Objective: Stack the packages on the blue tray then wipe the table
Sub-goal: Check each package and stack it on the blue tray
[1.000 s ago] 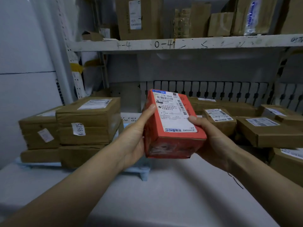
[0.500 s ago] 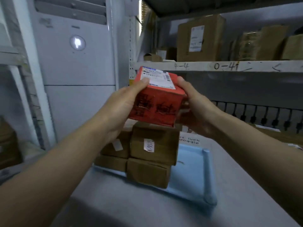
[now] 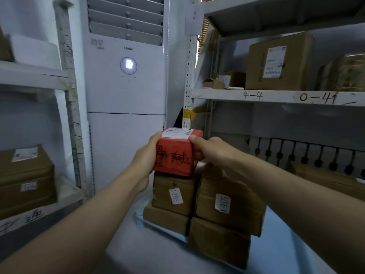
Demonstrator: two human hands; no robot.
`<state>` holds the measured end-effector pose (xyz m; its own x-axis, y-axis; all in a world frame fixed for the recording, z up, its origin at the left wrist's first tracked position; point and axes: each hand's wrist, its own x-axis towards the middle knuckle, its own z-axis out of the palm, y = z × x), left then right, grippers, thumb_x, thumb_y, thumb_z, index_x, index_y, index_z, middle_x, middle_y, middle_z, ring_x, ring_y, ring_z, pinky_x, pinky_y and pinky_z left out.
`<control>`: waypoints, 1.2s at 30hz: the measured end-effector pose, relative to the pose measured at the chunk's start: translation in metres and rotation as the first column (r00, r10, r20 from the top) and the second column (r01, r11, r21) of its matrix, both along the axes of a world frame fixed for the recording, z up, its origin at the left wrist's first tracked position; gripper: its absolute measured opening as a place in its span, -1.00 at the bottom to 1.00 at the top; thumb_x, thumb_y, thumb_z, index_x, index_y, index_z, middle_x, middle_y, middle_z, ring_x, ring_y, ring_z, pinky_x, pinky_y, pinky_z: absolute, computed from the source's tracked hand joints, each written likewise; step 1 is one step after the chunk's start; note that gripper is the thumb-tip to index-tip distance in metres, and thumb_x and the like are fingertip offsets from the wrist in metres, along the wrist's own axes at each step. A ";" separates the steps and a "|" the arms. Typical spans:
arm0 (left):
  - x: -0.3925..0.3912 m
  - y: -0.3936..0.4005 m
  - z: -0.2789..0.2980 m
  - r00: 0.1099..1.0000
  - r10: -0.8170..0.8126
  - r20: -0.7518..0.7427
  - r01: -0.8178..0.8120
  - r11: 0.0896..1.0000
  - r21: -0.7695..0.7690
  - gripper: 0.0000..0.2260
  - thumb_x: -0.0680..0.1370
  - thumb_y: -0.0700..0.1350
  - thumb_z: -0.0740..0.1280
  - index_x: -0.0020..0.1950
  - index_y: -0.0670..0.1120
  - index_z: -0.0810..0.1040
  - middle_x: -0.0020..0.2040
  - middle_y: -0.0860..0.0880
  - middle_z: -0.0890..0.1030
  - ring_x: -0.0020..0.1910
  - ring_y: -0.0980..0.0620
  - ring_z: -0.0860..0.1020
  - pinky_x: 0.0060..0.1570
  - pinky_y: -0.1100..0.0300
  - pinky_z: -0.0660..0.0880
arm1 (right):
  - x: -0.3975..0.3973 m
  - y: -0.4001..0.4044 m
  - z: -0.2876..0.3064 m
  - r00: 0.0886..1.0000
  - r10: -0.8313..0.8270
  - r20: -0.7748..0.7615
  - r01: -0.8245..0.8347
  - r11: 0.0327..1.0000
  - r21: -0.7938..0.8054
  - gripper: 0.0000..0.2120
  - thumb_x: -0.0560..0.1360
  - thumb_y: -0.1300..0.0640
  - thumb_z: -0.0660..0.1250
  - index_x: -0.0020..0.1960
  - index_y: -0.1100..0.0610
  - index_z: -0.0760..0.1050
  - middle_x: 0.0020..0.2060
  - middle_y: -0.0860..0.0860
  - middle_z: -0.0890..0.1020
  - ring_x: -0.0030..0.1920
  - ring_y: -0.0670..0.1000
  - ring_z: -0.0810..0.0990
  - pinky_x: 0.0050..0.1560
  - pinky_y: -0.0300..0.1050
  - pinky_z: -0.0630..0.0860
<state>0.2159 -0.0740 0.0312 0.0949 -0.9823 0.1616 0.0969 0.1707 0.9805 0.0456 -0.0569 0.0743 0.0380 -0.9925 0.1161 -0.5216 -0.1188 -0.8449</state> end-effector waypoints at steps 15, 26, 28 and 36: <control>-0.016 -0.003 -0.028 0.996 -0.005 0.092 -0.001 0.998 0.061 -0.53 0.53 0.41 0.04 0.07 0.14 0.56 -0.08 0.06 0.68 -0.09 0.12 0.61 -0.24 0.21 0.41 | -0.054 0.035 -0.030 0.968 -0.250 0.016 0.238 0.896 -0.375 -0.76 0.60 -0.12 0.22 0.07 0.04 0.50 -0.02 -0.03 0.57 -0.04 -0.03 0.55 0.08 0.04 0.53; -0.034 0.011 -0.063 0.988 0.149 -0.031 -0.147 0.988 0.048 -0.45 0.57 0.27 0.23 0.45 0.00 0.30 0.21 -0.06 0.59 0.04 -0.02 0.62 -0.11 0.11 0.54 | -0.135 0.098 -0.135 0.863 -0.440 0.248 0.505 0.727 -0.466 -0.88 0.47 -0.01 0.07 -0.11 -0.05 0.37 -0.12 0.02 0.48 -0.08 0.07 0.46 -0.11 0.10 0.43; -0.035 0.010 -0.061 0.986 0.166 -0.031 -0.164 0.985 0.044 -0.47 0.57 0.25 0.24 0.43 -0.01 0.31 0.17 -0.06 0.59 -0.03 0.02 0.62 -0.20 0.16 0.51 | -0.137 0.093 -0.127 0.875 -0.420 0.242 0.485 0.762 -0.429 -0.83 0.47 -0.07 0.09 -0.10 -0.10 0.44 -0.05 -0.09 0.48 0.06 0.09 0.46 0.08 0.17 0.46; -0.029 0.008 -0.064 0.989 0.149 0.012 -0.150 0.987 0.059 -0.43 0.52 0.31 0.28 0.41 0.01 0.36 0.18 -0.06 0.63 0.05 -0.06 0.65 -0.03 0.05 0.58 | -0.114 0.078 -0.081 0.980 -0.141 -0.141 0.061 0.884 -0.463 -0.77 0.40 -0.15 0.50 0.01 -0.12 0.61 0.08 -0.19 0.55 0.26 -0.05 0.38 0.26 -0.02 0.39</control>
